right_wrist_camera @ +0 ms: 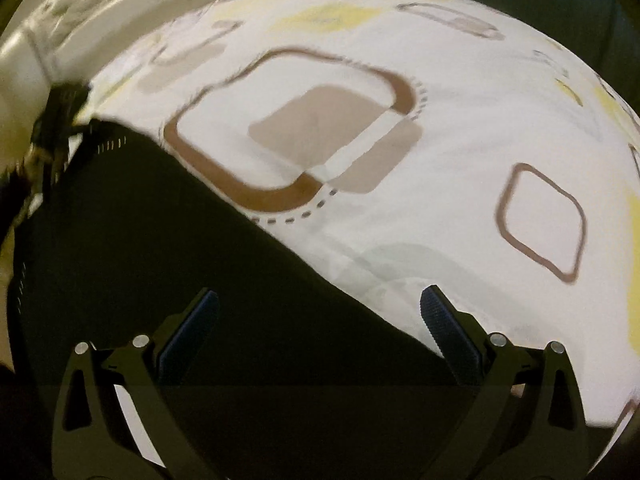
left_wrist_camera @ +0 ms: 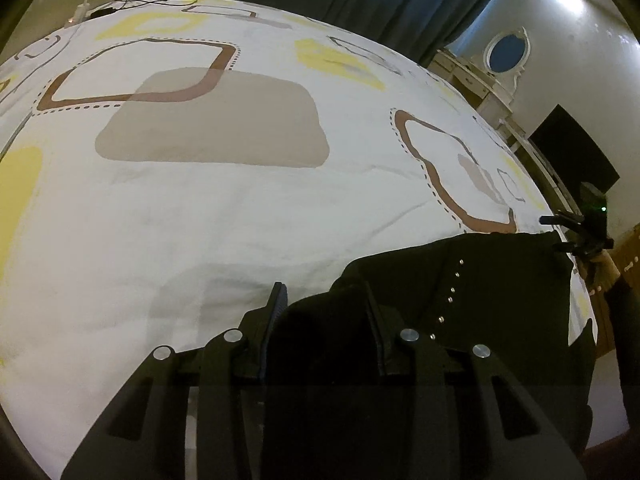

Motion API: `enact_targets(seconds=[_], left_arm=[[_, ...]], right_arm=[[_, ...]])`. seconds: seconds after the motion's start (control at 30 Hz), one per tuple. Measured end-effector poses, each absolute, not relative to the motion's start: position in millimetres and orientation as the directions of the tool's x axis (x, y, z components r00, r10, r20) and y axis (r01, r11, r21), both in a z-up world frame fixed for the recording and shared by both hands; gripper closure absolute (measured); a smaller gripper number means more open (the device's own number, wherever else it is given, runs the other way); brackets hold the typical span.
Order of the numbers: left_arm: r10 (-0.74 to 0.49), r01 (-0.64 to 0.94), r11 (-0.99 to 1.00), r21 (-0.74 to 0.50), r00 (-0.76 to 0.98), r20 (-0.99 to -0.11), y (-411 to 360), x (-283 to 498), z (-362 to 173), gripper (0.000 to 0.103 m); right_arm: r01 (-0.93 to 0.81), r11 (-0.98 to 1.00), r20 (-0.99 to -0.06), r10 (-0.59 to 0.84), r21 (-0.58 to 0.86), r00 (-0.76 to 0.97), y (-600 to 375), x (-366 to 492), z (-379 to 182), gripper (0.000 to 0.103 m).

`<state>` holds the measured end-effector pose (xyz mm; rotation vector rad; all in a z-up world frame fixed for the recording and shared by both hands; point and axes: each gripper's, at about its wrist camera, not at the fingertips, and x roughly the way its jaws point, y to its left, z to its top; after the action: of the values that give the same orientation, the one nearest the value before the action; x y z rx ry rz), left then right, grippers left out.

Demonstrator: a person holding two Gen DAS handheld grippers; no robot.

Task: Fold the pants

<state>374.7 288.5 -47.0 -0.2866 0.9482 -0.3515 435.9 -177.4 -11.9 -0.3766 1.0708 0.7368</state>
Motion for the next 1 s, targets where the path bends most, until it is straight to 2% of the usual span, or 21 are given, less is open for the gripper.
enact_targets(seconds=[0.1,0.13,0.17,0.3,0.4,0.43,0.47,0.5,0.53,0.57,0.67,0.77,1.0], left_arm=[[-0.419,0.168,0.904,-0.394,0.531,-0.736,289.0,375.0,-47.7,0.066],[-0.421,0.168,0.903,-0.396,0.531,-0.736,289.6,375.3,-48.1,0.066],[-0.421,0.168,0.903,-0.396,0.530,-0.736,288.7,376.0,-48.1,0.066],[-0.416,0.173,0.906,-0.386,0.528,-0.740,286.7,377.0,-47.2,0.066],[-0.407,0.174,0.911,-0.373,0.526,-0.747,284.9,377.4,-46.2,0.066],[-0.400,0.175,0.914,-0.365,0.526,-0.750,284.0,377.3,-45.7,0.067],[-0.396,0.175,0.917,-0.360,0.525,-0.753,282.9,377.3,-45.7,0.072],[-0.392,0.176,0.919,-0.354,0.522,-0.758,281.9,377.5,-45.8,0.075],[-0.392,0.175,0.918,-0.355,0.518,-0.760,280.9,377.9,-45.5,0.082],[-0.413,0.181,0.909,-0.376,0.512,-0.753,280.9,378.1,-45.5,0.093],[-0.426,0.164,0.902,-0.400,0.498,-0.756,281.2,379.5,-46.5,0.093],[-0.414,0.173,0.908,-0.382,0.510,-0.754,278.0,376.4,-41.1,0.094],[-0.504,0.191,0.850,-0.491,0.565,-0.653,287.7,359.6,-21.8,0.094]], right_arm=[[-0.730,0.680,-0.916,0.333,0.069,0.223,-171.6,441.2,-24.2,0.011],[-0.738,0.673,-0.931,0.303,0.056,0.205,-169.0,443.0,-30.5,0.021],[-0.745,0.666,-0.938,0.284,0.044,0.198,-167.9,444.0,-34.5,0.024],[-0.747,0.663,-0.950,0.257,0.042,0.174,-164.1,446.7,-41.1,0.027],[-0.746,0.664,-0.949,0.261,0.043,0.178,-161.6,444.2,-39.8,0.048],[-0.742,0.669,-0.948,0.265,0.048,0.178,-162.1,445.3,-39.3,0.060],[-0.735,0.676,-0.946,0.272,0.058,0.175,-162.9,444.2,-38.4,0.069],[-0.730,0.681,-0.946,0.275,0.064,0.174,-162.5,442.8,-37.4,0.072],[-0.726,0.686,-0.946,0.267,0.053,0.183,-161.3,440.1,-36.7,0.078],[-0.723,0.690,-0.947,0.260,0.043,0.191,-159.8,438.0,-35.9,0.083],[-0.718,0.696,-0.944,0.225,-0.019,0.243,-157.7,424.4,-28.9,0.090],[-0.710,0.697,-0.925,0.198,-0.100,0.325,-156.8,407.4,-19.9,0.092],[-0.643,0.736,-0.831,0.210,-0.213,0.516,-163.5,346.5,15.4,0.092]])
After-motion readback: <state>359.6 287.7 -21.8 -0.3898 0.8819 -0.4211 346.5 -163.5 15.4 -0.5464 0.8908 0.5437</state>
